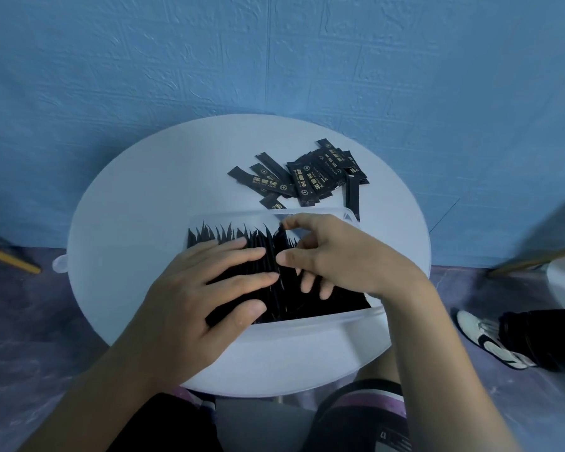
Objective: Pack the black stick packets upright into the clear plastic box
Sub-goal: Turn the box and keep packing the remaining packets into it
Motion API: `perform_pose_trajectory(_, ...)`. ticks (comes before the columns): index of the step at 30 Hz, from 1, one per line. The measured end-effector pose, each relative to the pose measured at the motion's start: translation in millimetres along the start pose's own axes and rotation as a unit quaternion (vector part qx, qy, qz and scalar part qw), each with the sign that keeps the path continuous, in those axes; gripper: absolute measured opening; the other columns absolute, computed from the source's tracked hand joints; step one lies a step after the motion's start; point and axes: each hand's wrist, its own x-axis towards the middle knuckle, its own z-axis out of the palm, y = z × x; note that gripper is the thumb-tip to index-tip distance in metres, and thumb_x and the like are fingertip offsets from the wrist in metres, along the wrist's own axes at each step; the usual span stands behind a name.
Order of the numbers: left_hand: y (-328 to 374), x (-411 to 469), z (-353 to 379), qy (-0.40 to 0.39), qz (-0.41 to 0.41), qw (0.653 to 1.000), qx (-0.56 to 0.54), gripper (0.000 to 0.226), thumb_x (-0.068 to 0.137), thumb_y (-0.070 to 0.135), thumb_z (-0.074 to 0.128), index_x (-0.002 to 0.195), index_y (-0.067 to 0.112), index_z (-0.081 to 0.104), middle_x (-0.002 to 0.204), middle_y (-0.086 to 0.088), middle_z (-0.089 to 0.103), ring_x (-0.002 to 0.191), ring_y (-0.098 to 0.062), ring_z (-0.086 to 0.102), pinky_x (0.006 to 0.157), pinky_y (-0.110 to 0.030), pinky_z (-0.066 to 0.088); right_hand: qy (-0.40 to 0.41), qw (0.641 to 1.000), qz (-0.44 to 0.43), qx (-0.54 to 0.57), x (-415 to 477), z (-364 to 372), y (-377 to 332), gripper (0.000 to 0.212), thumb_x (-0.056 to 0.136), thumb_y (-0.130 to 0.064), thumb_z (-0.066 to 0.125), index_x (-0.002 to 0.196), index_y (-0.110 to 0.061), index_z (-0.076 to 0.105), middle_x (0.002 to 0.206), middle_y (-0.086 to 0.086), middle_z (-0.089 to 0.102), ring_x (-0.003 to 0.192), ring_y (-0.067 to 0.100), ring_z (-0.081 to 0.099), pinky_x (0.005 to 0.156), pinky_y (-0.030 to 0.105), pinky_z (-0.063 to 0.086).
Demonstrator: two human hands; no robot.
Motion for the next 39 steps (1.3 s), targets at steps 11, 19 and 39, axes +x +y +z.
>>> perform_pose_trajectory(11, -1, 1, 0, -0.01, 0.011, 1.0, 0.006, 0.042, 0.106, 0.052, 0.037, 0.127, 0.036, 0.07, 0.144, 0.011, 0.058, 0.14, -0.011, 0.047, 0.119, -0.037, 0.03, -0.051, 0.999, -0.007, 0.0, 6, -8, -2, 0.057, 0.097, -0.02, 0.067, 0.148, -0.018, 0.041, 0.074, 0.0, 0.064, 0.056, 0.01, 0.06, 0.043, 0.02, 0.043)
perform_pose_trajectory(19, -3, 0, 0, -0.032, 0.009, 0.999, 0.016, 0.043, 0.105, 0.053, 0.038, 0.13, 0.036, 0.069, 0.147, 0.012, 0.054, 0.145, -0.013, 0.041, 0.119, -0.035, 0.03, -0.012, 0.999, -0.025, 0.021, 7, 0, 2, 0.055, 0.095, -0.019, 0.07, 0.144, -0.017, 0.046, 0.077, 0.002, 0.063, 0.051, 0.007, 0.054, 0.043, 0.02, 0.043)
perform_pose_trajectory(39, 8, 10, -5, -0.081, 0.004, 0.995, 0.06, 0.05, 0.103, 0.063, 0.033, 0.137, 0.041, 0.062, 0.149, 0.01, 0.051, 0.135, -0.018, 0.048, 0.111, -0.035, 0.034, -0.014, 0.998, -0.047, 0.035, 4, -2, 10, 0.049, 0.093, -0.024, 0.072, 0.137, -0.027, 0.051, 0.079, -0.001, 0.063, 0.048, 0.009, 0.05, 0.04, 0.024, 0.045)
